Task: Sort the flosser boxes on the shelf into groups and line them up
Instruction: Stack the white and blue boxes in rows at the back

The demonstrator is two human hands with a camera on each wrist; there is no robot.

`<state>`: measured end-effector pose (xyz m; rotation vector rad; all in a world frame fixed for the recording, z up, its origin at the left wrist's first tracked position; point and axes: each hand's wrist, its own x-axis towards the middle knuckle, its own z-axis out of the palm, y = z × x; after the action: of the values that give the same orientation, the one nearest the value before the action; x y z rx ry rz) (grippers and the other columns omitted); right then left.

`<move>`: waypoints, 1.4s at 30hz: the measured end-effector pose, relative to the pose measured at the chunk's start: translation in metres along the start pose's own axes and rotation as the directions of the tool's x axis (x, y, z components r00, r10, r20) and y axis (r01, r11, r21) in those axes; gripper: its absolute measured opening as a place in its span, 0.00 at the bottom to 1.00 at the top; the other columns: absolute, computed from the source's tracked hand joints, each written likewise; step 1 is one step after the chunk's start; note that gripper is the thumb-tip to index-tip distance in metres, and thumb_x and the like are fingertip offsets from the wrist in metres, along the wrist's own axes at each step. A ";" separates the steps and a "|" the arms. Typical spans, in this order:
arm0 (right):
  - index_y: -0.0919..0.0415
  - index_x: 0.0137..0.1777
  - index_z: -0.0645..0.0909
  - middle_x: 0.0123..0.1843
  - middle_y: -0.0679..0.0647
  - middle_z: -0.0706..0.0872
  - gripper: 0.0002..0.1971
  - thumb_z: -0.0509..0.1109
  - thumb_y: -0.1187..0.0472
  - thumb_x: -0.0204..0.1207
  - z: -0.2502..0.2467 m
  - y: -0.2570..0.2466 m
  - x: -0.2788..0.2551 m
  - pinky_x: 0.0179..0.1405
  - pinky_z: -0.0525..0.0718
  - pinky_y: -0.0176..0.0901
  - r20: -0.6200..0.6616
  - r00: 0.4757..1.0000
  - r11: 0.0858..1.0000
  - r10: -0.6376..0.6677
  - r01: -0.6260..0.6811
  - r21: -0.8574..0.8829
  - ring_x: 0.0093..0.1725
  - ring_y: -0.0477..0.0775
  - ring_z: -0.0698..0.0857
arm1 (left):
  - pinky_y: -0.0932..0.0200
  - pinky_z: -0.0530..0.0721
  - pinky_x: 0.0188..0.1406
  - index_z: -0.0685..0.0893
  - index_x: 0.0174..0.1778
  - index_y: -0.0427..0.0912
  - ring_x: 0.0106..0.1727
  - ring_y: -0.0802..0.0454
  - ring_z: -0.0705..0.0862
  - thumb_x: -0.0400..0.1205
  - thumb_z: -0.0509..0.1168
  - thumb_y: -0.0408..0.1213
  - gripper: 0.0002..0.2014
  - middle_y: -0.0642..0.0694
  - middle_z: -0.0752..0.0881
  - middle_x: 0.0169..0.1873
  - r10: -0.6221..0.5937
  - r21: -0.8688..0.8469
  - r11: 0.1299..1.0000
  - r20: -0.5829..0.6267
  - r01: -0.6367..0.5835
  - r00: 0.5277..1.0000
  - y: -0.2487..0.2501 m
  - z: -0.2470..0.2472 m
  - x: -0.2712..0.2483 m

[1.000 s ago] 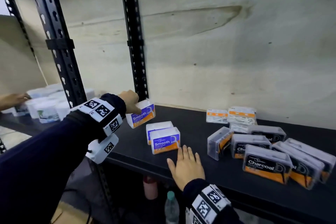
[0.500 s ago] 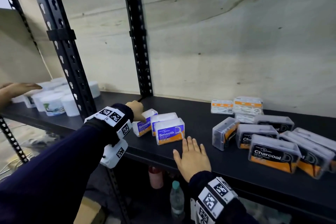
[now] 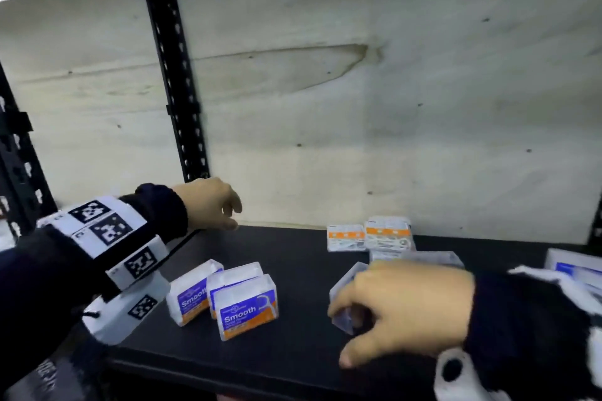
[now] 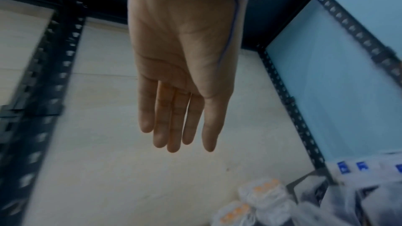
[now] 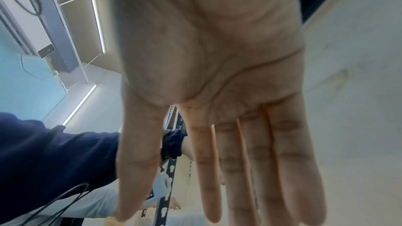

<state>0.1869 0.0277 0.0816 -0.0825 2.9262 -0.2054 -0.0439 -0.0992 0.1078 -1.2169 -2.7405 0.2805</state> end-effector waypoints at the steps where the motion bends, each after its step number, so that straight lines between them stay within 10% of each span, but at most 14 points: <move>1: 0.48 0.58 0.81 0.45 0.42 0.84 0.17 0.69 0.42 0.72 -0.015 0.007 -0.005 0.48 0.80 0.34 -0.009 1.000 1.000 -0.010 0.009 -0.007 0.43 0.42 0.82 | 0.64 0.77 0.58 0.83 0.65 0.45 0.61 0.51 0.84 0.79 0.67 0.45 0.19 0.50 0.89 0.57 0.025 -0.015 1.000 -0.012 -0.026 1.000 0.007 -0.010 0.006; 6: 0.49 0.69 0.78 0.50 0.41 0.88 0.26 0.71 0.44 0.70 -0.080 0.064 0.002 0.40 0.73 0.17 -0.070 0.994 0.996 0.078 -0.081 -0.048 0.39 0.32 0.80 | 0.60 0.80 0.59 0.85 0.62 0.47 0.60 0.50 0.84 0.80 0.66 0.44 0.16 0.52 0.89 0.57 0.141 -0.025 0.989 -0.129 -0.145 0.982 0.046 -0.045 0.044; 12: 0.56 0.69 0.78 0.60 0.50 0.87 0.26 0.72 0.48 0.73 -0.097 0.126 0.037 0.44 0.74 0.27 -0.186 0.971 0.977 0.152 -0.176 -0.119 0.53 0.45 0.82 | 0.57 0.79 0.63 0.82 0.67 0.43 0.63 0.47 0.83 0.83 0.63 0.40 0.17 0.47 0.86 0.63 0.249 0.059 0.967 -0.026 -0.247 0.968 0.092 -0.047 0.100; 20: 0.62 0.75 0.70 0.74 0.59 0.75 0.31 0.70 0.50 0.75 -0.063 0.190 0.101 0.67 0.75 0.48 0.025 0.956 0.890 0.292 -0.262 -0.373 0.71 0.61 0.75 | 0.49 0.77 0.70 0.77 0.71 0.36 0.68 0.40 0.80 0.82 0.66 0.36 0.21 0.38 0.81 0.69 0.263 0.091 0.949 0.298 -0.301 0.918 0.132 -0.006 0.179; 23: 0.64 0.78 0.67 0.76 0.61 0.73 0.35 0.71 0.49 0.74 -0.051 0.208 0.116 0.68 0.74 0.51 0.085 0.936 0.877 0.342 -0.285 -0.388 0.73 0.63 0.74 | 0.54 0.76 0.47 0.79 0.40 0.40 0.35 0.48 0.78 0.81 0.68 0.37 0.07 0.38 0.80 0.35 0.230 0.118 0.948 0.392 -0.296 0.891 0.145 0.013 0.200; 24: 0.64 0.78 0.66 0.76 0.62 0.73 0.36 0.71 0.48 0.74 -0.047 0.213 0.120 0.69 0.74 0.51 0.099 0.931 0.879 0.352 -0.292 -0.378 0.73 0.63 0.73 | 0.58 0.72 0.39 0.71 0.29 0.42 0.27 0.53 0.67 0.81 0.67 0.38 0.16 0.43 0.69 0.27 0.205 0.132 0.951 0.407 -0.280 0.890 0.148 0.019 0.208; 29: 0.61 0.79 0.64 0.76 0.59 0.73 0.39 0.73 0.47 0.72 -0.036 0.232 0.132 0.68 0.75 0.49 0.135 0.926 0.897 0.354 -0.295 -0.330 0.73 0.62 0.74 | 0.61 0.60 0.19 0.56 0.25 0.47 0.25 0.55 0.56 0.81 0.67 0.44 0.27 0.49 0.58 0.25 0.198 0.245 0.907 0.468 -0.342 0.861 0.159 0.036 0.225; 39: 0.65 0.63 0.83 0.61 0.60 0.87 0.18 0.69 0.57 0.77 -0.041 0.259 0.129 0.50 0.81 0.38 0.142 0.940 0.951 0.309 -0.304 -0.057 0.49 0.49 0.87 | 0.63 0.61 0.15 0.58 0.24 0.44 0.21 0.53 0.61 0.81 0.65 0.48 0.27 0.47 0.62 0.21 0.271 0.311 0.839 0.474 -0.447 0.838 0.185 0.046 0.234; 42: 0.71 0.67 0.80 0.53 0.61 0.85 0.17 0.63 0.64 0.81 -0.044 0.276 0.129 0.27 0.79 0.23 0.134 0.916 0.910 0.377 -0.393 0.130 0.17 0.30 0.80 | 0.64 0.61 0.15 0.61 0.22 0.42 0.19 0.51 0.64 0.82 0.66 0.43 0.26 0.44 0.64 0.16 0.296 0.312 0.819 0.490 -0.482 0.820 0.186 0.043 0.233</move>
<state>0.0405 0.2973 0.0589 0.4908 2.7355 -0.3484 -0.0739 0.1916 0.0347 -1.7425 -2.4726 1.2572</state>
